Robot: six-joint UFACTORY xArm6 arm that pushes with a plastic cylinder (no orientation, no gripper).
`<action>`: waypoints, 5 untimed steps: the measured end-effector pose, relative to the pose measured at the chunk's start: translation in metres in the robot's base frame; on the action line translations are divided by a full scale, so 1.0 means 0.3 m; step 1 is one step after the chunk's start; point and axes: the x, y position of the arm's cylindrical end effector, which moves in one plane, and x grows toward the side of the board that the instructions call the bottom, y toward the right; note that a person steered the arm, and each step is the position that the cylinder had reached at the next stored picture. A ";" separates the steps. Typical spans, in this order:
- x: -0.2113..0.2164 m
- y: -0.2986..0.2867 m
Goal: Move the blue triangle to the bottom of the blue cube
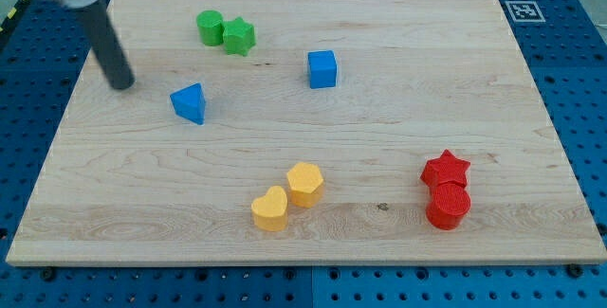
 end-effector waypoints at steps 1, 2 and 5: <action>0.141 -0.009; 0.131 0.090; 0.065 0.505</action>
